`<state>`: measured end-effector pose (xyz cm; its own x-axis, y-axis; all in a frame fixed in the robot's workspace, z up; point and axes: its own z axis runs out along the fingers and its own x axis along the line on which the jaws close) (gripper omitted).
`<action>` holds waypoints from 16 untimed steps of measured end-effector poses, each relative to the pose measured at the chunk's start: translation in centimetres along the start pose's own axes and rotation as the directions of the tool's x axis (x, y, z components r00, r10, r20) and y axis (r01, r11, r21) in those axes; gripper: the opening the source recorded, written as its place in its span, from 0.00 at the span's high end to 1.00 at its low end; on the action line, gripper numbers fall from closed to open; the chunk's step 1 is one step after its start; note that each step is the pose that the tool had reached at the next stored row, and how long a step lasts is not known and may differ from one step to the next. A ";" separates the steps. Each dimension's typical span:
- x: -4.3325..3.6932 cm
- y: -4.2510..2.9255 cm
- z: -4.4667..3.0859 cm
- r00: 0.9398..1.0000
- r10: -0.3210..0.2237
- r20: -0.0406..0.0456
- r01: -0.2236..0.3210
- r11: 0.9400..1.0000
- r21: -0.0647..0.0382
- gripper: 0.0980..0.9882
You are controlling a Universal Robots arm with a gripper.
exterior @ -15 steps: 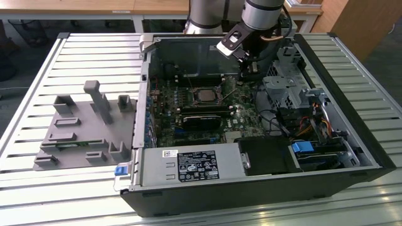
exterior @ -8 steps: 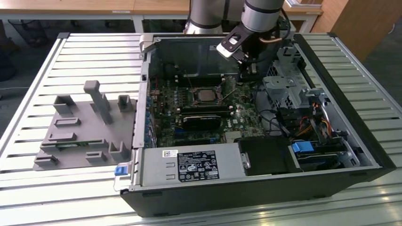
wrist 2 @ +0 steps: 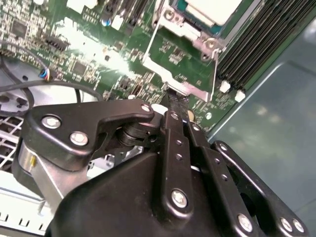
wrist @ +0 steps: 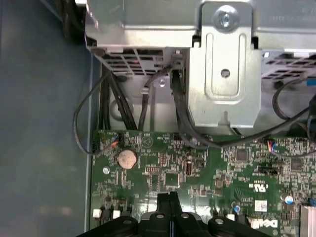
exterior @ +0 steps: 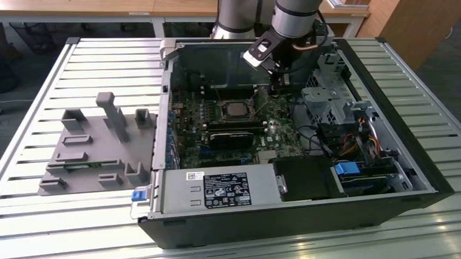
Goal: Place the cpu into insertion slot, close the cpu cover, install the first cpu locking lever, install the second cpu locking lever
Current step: 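Close the cpu cover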
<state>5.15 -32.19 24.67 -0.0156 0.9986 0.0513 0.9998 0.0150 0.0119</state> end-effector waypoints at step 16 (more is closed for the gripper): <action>-0.02 -1.59 0.06 1.000 0.000 0.000 0.000 1.000 0.000 0.98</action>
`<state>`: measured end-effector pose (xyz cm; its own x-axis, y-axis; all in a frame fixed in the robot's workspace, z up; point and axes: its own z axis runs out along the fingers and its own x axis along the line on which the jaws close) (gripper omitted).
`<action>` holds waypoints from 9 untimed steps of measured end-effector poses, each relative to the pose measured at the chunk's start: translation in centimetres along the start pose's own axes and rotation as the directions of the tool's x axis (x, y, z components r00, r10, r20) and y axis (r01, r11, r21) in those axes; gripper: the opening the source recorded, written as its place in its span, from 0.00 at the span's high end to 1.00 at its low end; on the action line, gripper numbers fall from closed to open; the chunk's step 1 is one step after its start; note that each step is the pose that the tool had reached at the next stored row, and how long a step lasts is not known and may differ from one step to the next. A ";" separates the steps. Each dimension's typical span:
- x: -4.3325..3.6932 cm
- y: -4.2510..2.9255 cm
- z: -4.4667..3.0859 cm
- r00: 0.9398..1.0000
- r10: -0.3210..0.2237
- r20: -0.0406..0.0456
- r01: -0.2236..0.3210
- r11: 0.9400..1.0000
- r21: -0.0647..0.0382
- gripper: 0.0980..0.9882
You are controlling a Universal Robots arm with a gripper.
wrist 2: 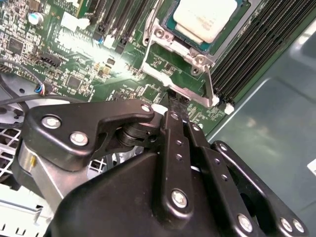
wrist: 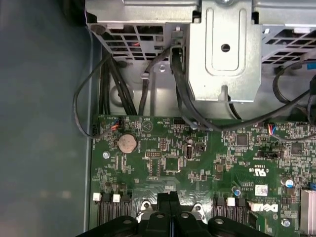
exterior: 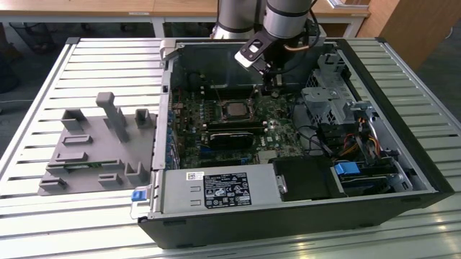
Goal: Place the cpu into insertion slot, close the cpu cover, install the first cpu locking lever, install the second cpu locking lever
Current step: 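Close the cpu cover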
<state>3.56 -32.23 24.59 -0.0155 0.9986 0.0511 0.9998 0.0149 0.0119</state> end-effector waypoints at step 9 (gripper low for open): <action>-0.04 -0.68 0.22 1.000 0.000 0.000 0.000 1.000 0.000 0.98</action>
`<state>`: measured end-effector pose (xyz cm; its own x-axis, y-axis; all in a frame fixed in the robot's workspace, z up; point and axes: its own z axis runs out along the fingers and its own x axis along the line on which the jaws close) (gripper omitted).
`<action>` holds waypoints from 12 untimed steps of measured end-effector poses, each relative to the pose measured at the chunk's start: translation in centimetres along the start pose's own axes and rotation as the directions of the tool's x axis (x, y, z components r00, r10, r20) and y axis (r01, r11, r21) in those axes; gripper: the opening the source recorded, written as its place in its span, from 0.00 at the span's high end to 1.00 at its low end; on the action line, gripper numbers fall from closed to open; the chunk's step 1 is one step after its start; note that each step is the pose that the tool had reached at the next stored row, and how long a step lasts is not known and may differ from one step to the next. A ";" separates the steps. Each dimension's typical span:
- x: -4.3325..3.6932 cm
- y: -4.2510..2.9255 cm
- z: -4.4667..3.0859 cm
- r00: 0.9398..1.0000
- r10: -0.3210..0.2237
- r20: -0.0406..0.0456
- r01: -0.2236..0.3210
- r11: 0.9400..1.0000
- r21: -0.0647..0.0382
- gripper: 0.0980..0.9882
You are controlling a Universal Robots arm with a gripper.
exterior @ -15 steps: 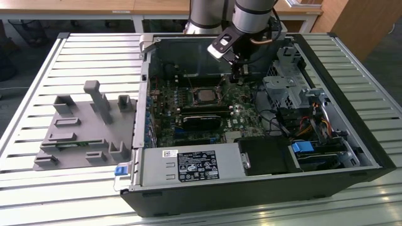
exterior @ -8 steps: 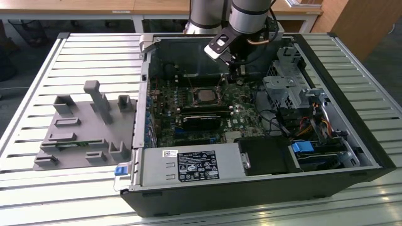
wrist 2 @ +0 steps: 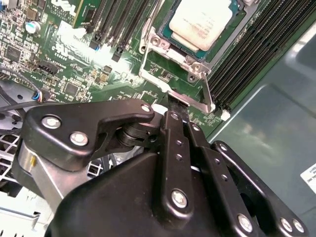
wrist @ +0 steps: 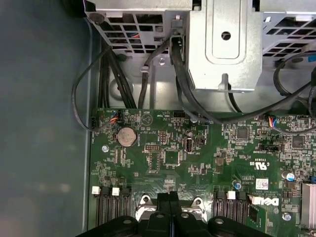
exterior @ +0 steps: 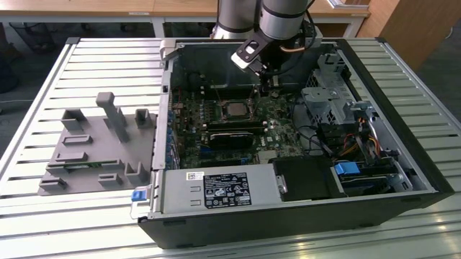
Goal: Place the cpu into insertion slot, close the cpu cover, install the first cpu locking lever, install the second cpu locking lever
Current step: 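Close the cpu cover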
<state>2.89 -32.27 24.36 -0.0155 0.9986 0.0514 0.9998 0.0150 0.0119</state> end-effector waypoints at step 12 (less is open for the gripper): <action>0.01 -0.91 0.13 1.000 0.000 0.000 0.000 1.000 0.000 0.98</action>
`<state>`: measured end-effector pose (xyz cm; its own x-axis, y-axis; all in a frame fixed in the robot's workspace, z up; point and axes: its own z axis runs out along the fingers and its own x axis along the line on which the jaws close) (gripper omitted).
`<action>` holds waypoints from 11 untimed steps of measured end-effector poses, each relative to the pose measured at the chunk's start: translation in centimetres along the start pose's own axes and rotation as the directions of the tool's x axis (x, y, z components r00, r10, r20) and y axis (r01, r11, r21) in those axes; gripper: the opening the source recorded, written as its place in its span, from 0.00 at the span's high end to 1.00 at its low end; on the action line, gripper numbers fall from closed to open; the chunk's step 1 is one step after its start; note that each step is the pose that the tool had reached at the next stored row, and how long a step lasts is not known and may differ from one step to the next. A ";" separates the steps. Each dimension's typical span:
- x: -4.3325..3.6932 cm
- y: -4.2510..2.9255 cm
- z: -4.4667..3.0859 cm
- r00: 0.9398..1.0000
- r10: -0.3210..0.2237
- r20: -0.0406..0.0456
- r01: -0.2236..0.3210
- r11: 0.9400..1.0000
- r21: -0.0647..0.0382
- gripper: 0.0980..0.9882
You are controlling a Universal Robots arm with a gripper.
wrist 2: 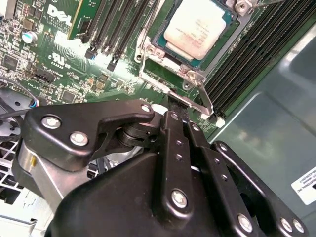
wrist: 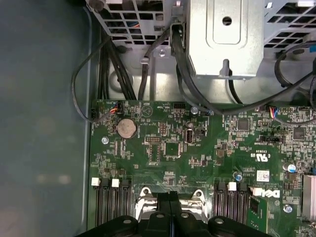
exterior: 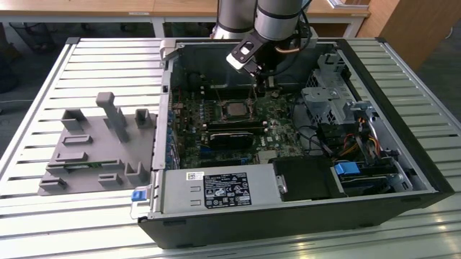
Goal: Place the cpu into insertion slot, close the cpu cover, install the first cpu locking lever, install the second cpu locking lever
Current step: 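Close the cpu cover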
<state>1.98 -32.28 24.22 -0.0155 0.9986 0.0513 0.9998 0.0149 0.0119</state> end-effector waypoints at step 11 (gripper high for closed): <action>0.01 -0.52 0.00 1.000 0.000 0.000 0.000 1.000 0.000 0.98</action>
<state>1.45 -32.28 24.21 -0.0156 0.9986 0.0513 0.9998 0.0150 0.0119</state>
